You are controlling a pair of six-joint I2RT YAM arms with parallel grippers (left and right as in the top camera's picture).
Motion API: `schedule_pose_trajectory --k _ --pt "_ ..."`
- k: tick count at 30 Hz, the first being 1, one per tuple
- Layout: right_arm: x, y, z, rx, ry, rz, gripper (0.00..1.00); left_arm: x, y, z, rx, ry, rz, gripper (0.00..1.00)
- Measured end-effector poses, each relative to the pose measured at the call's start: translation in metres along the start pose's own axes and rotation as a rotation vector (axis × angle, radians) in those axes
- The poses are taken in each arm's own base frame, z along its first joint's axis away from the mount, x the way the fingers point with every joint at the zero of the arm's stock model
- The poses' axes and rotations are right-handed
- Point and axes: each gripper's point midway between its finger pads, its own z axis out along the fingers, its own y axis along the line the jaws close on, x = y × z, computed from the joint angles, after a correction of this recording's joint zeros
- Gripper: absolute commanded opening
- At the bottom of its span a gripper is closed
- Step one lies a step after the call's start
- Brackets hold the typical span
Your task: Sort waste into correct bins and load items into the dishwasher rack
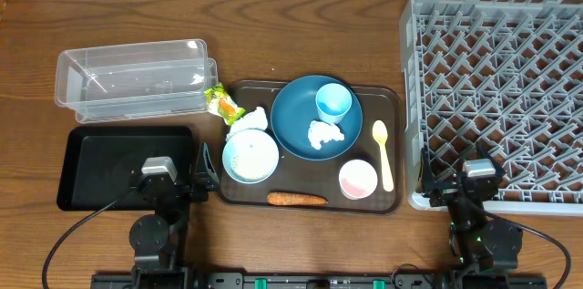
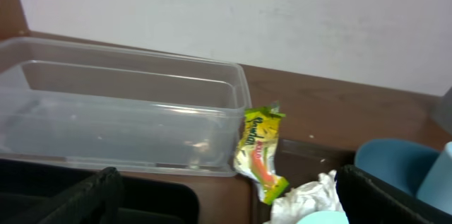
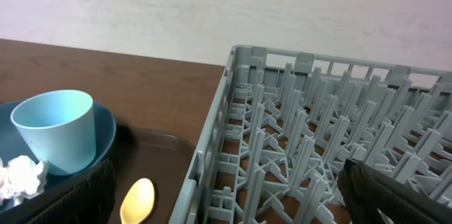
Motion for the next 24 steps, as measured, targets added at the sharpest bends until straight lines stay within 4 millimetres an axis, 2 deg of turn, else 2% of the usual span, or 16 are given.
schedule_pose_trajectory --k 6,11,13,19,24 --pt "0.0 0.0 0.0 0.0 0.005 0.007 0.99 0.005 -0.005 -0.002 0.023 0.055 -0.044 0.98" --pt "-0.009 0.0 -0.007 -0.002 0.055 0.014 0.99 0.034 -0.004 -0.008 0.003 0.253 -0.067 0.98" --pt "-0.015 0.0 -0.011 0.0 0.08 0.017 0.99 0.036 -0.004 -0.01 -0.009 0.316 -0.075 0.98" --pt "-0.03 -0.001 -0.019 -0.004 0.204 0.05 0.99 0.011 -0.009 -0.016 -0.042 0.476 -0.086 0.98" --pt "-0.028 -0.001 -0.021 -0.007 0.39 0.089 0.99 0.002 -0.017 -0.023 -0.056 0.679 -0.106 0.98"
